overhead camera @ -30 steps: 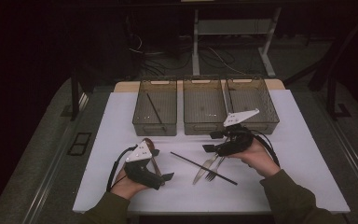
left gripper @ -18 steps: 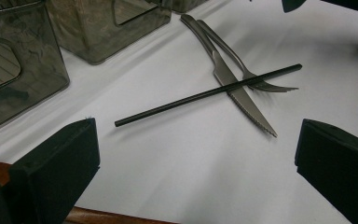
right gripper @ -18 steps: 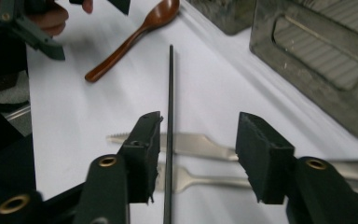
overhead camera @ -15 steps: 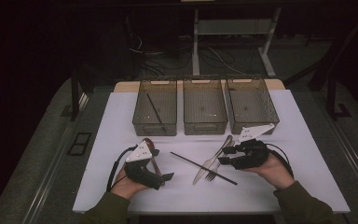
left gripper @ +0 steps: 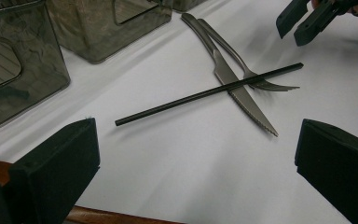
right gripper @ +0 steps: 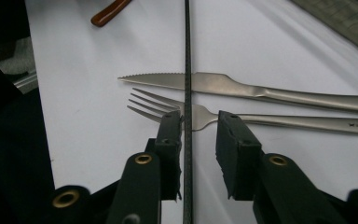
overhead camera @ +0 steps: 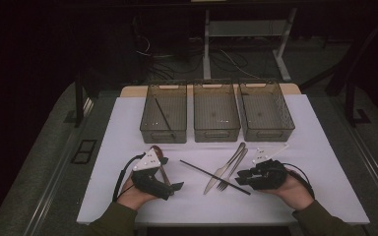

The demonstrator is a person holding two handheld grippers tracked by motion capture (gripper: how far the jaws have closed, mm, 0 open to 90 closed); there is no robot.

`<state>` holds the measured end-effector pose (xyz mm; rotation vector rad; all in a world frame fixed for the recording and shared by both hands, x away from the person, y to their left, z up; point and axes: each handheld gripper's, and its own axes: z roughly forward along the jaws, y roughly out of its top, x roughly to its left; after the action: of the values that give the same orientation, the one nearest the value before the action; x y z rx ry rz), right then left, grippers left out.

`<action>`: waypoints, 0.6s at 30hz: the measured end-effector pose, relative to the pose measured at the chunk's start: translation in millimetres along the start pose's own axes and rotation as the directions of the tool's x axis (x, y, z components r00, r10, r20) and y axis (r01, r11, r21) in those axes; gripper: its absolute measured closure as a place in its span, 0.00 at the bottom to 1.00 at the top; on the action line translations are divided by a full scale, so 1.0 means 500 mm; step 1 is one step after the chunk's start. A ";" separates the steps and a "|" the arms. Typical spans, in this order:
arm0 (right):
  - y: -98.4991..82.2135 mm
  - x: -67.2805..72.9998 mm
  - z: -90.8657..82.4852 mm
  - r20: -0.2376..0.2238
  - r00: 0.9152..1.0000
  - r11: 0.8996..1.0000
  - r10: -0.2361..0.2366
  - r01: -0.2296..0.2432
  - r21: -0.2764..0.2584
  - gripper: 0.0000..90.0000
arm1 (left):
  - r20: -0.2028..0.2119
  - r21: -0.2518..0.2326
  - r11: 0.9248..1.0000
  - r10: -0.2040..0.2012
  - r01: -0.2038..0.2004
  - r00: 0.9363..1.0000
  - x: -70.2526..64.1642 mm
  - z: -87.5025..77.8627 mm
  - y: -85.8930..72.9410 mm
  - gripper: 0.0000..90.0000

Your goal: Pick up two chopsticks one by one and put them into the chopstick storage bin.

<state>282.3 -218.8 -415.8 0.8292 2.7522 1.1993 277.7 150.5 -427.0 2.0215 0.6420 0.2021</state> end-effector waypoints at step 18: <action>-0.012 0.015 0.051 0.029 0.998 0.990 -0.057 0.052 0.133 0.89 | 0.001 0.004 1.000 0.002 -0.002 1.000 -0.001 0.001 0.000 0.00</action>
<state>279.1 -201.5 -436.4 0.7708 2.8333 0.9939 277.4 150.0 -427.1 2.0261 0.6398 0.2014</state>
